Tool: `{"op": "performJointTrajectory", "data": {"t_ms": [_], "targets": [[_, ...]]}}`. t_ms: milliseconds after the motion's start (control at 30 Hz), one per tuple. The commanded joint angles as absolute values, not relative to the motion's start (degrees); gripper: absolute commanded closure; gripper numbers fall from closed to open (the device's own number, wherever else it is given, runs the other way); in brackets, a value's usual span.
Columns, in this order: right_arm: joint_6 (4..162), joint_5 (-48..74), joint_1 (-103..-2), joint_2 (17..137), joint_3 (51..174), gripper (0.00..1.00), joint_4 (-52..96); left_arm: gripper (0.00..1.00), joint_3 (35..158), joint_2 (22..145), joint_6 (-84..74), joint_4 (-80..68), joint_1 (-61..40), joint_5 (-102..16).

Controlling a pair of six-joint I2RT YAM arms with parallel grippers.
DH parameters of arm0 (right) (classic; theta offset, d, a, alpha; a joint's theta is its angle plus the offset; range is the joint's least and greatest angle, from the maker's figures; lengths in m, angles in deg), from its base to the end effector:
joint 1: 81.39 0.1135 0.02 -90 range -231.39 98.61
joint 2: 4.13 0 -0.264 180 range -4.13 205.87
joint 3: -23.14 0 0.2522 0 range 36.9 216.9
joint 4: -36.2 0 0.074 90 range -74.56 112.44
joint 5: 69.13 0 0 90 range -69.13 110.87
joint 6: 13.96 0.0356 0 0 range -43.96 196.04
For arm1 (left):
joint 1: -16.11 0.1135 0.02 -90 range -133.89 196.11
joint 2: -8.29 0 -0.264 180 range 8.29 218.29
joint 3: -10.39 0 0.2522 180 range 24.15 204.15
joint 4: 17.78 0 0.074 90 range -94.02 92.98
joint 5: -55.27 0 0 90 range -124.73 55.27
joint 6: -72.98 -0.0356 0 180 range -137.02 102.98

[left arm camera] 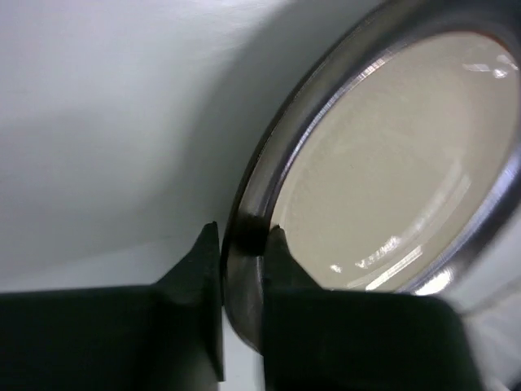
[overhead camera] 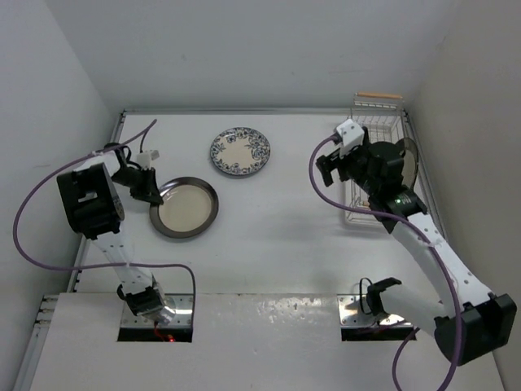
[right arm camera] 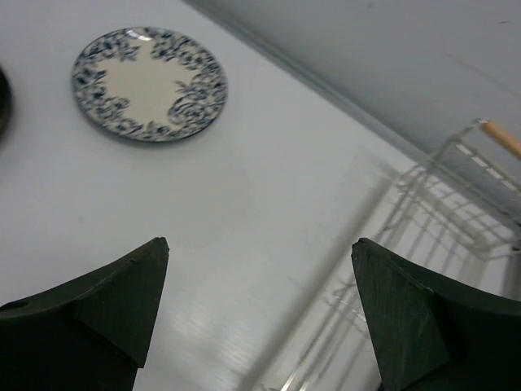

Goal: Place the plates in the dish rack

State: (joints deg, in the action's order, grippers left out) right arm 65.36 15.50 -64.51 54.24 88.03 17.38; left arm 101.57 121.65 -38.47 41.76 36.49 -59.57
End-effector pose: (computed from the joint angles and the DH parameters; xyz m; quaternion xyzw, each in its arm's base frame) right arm 0.2278 0.0726 0.3436 -0.2138 0.7485 0.0703 0.6237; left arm 0.3554 0.1161 0.1555 0.0246 0.9739 -0.1752 0.1424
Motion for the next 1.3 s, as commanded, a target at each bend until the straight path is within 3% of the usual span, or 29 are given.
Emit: {"op": "performJointTrajectory", "data": {"t_ms": [0,300,467,600,767,867,933,1000,1033,1100,1167,1267], "targets": [[68.91,14.19,-59.36,56.86,86.64,0.07,19.36,1.00,101.57,125.97,-40.57,42.82,36.24,-62.15],[85.59,5.85,-48.26,73.88,88.13,0.07,28.66,1.00,104.91,111.49,-46.46,49.14,22.54,-64.77],[100.37,-11.29,-49.66,85.94,94.63,0.10,38.87,1.00,106.76,99.20,-49.28,50.21,15.60,-71.72],[104.33,-13.06,-49.31,94.72,99.12,0.13,43.33,1.00,107.38,94.17,-49.89,50.73,10.06,-74.63],[110.65,-12.44,-48.26,99.75,98.33,0.13,52.83,1.00,109.39,93.63,-51.82,53.90,8.82,-80.43],[115.22,-14.99,-46.33,103.18,98.33,0.18,59.25,1.00,109.93,93.10,-52.35,54.51,8.82,-82.63],[116.11,-15.26,-45.19,104.23,98.25,0.35,60.40,1.00,111.15,93.10,-52.35,55.03,8.82,-83.68],[118.30,-15.08,-45.01,103.97,97.72,0.58,61.98,1.00,111.68,93.10,-51.74,55.04,8.82,-83.69],[120.14,-14.99,-45.18,103.19,96.15,0.81,62.68,1.00,111.69,93.10,-49.73,53.30,8.82,-82.29],[120.68,-12.99,-45.70,101.00,94.56,0.98,64.10,1.00,111.69,93.10,-47.35,51.36,8.82,-78.25],[119.38,-11.22,-45.62,97.15,91.76,1.00,63.75,0.99,112.29,93.10,-43.59,48.55,8.82,-74.31],[115.07,-4.31,-45.88,91.44,90.42,1.00,56.59,0.74,112.91,93.71,-37.62,45.47,9.43,-65.10]]}}
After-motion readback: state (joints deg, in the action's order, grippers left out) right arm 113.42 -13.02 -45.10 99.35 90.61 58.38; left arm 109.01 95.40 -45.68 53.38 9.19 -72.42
